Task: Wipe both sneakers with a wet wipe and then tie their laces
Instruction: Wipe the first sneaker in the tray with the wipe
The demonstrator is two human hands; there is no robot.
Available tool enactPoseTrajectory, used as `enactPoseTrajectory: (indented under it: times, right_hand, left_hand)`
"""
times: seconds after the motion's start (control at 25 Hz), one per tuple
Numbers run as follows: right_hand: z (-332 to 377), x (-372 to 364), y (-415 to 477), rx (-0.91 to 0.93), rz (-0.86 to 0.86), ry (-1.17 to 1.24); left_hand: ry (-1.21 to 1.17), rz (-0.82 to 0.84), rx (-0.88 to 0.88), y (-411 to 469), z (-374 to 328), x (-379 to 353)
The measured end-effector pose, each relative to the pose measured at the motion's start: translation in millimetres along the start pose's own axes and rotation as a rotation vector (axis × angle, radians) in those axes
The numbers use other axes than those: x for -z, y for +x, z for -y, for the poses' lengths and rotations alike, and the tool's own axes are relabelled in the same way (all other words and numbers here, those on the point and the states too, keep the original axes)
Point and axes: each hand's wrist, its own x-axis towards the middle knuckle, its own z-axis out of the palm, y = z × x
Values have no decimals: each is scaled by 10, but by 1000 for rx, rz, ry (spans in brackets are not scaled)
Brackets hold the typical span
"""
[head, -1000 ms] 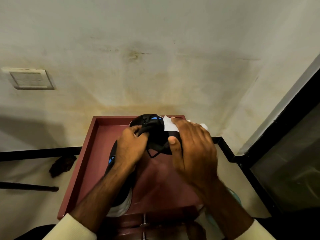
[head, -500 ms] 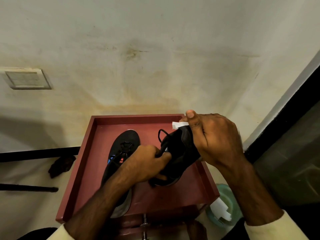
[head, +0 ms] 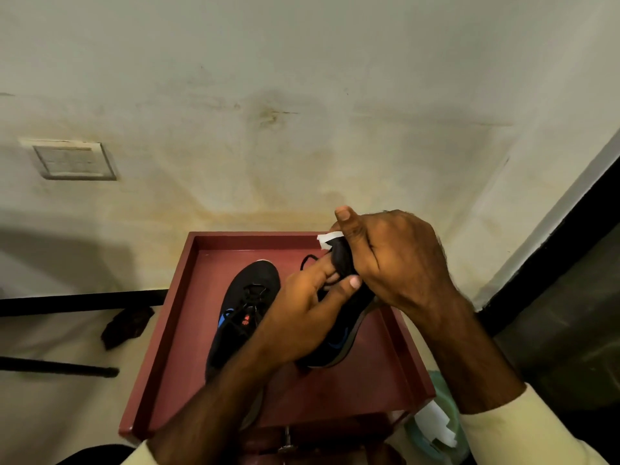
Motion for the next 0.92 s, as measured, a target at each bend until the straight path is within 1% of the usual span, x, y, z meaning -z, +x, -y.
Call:
enactPoseTrajectory:
  times: [0.08, 0.2, 0.32, 0.44, 0.52, 0.6, 0.72, 0.76, 0.92]
  right_hand:
    - [73, -75, -45, 45, -56, -48]
    - [151, -242, -325, 81, -126, -125]
    - [234, -369, -593, 105, -99, -89]
    - [317, -443, -762, 104, -44, 2]
    - [347, -450, -829, 120, -33, 9]
    - [341, -402, -796, 120, -93, -4]
    - [309, -380, -649, 101, -245, -25]
    - [297, -402, -614, 111, -260, -36]
    - [236, -480, -653, 187, -233, -102]
  left_hand:
    - [-141, -70, 57, 29, 52, 31]
    - [-184, -172, 92, 42, 96, 63]
    - [-327, -199, 102, 69, 77, 96]
    - [-402, -258, 107, 99, 74, 183]
    - [-460, -267, 133, 96, 84, 252]
    - [-480, -248, 144, 85, 99, 291]
    - [-478, -237, 130, 72, 108, 286]
    - [-474, -244, 126, 70, 104, 283]
    - [-512, -304, 165, 72, 130, 355]
